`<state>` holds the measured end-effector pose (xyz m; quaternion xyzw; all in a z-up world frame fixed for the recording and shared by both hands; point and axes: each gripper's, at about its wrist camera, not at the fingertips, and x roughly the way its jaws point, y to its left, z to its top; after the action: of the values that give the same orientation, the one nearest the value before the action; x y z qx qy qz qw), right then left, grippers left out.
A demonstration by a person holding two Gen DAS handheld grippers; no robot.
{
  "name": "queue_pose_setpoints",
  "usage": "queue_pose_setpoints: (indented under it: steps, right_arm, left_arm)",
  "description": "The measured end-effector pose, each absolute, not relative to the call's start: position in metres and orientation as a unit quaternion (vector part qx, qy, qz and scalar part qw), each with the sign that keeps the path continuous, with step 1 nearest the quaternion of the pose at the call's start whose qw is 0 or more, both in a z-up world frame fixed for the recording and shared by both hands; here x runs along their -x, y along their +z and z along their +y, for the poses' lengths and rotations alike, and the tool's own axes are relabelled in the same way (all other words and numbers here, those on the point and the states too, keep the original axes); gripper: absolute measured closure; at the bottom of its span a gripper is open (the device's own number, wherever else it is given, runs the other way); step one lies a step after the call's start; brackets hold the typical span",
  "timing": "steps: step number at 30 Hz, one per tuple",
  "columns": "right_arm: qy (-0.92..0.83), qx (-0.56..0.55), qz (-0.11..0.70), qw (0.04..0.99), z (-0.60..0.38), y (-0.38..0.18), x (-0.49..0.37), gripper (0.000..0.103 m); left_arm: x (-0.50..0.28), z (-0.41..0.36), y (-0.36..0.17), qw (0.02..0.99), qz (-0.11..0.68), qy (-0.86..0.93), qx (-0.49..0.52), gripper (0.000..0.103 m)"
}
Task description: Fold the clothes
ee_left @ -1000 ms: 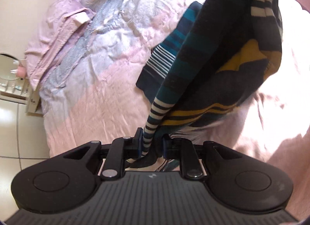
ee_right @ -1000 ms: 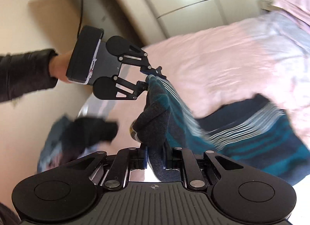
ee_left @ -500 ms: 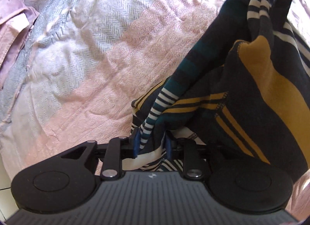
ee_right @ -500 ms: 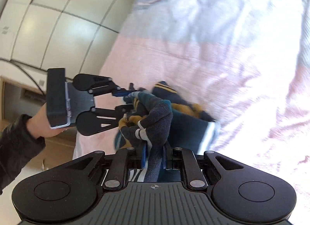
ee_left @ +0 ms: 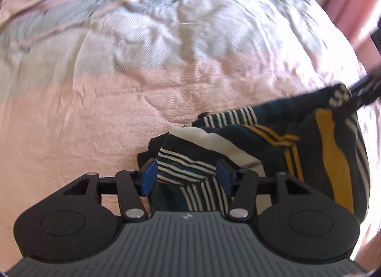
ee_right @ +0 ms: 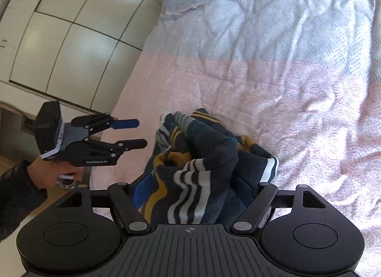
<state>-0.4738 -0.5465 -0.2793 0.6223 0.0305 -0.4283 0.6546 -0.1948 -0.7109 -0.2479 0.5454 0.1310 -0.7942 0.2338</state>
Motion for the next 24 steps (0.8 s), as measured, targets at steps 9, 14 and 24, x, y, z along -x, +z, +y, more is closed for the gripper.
queue_pose_setpoints:
  steps: [9, 14, 24]
  right_arm:
    - [-0.468, -0.613, 0.038, 0.635, -0.542, -0.312, 0.494, 0.084]
    - [-0.455, -0.623, 0.033, 0.636, -0.540, -0.311, 0.502, 0.084]
    - [-0.509, -0.448, 0.166, 0.716, -0.518, -0.210, 0.466, 0.067]
  left_arm:
    - [0.222, -0.726, -0.320, 0.269, 0.160, -0.798, -0.515, 0.050]
    - [0.209, -0.725, -0.292, 0.277, 0.165, -0.796, -0.512, 0.053]
    - [0.195, -0.675, -0.251, 0.223, 0.227, -0.816, -0.483, 0.060]
